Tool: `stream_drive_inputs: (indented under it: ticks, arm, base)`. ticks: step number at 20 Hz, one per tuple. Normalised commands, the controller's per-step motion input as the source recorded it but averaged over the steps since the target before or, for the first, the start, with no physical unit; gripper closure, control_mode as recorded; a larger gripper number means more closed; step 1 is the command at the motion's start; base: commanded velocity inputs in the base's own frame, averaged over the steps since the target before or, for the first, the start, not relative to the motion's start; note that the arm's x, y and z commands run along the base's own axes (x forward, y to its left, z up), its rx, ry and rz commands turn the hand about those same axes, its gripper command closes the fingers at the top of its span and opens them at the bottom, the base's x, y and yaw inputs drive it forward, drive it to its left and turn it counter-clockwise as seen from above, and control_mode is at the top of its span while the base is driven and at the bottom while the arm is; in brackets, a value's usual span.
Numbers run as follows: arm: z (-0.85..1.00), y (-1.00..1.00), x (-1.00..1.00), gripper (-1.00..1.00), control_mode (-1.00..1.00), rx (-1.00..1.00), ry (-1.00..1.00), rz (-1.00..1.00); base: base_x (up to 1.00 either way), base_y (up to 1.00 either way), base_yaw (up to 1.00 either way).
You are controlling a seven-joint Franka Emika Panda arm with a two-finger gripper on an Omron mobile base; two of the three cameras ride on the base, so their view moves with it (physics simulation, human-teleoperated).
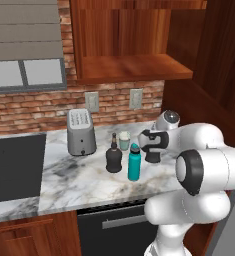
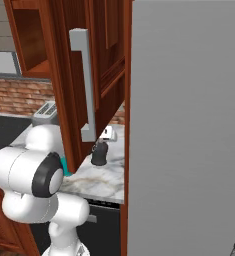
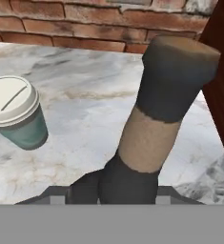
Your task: Sort all alcoholic drinks to one cabinet, and non-alcoholic drinks to the other.
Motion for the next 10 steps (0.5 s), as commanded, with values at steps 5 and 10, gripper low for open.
stream_drive_inputs:
  ticks: [5, 10]
  arm:
    - [0.27, 0.1, -0.01, 1.0, -1.0, 0.02, 0.0, 0.0]
    - [0.68, 0.3, -0.02, 1.0, -1.0, 0.0, 0.0, 0.0]
  base:
    - [0.0, 0.0, 0.0]
    - [0.0, 0.0, 0.0]
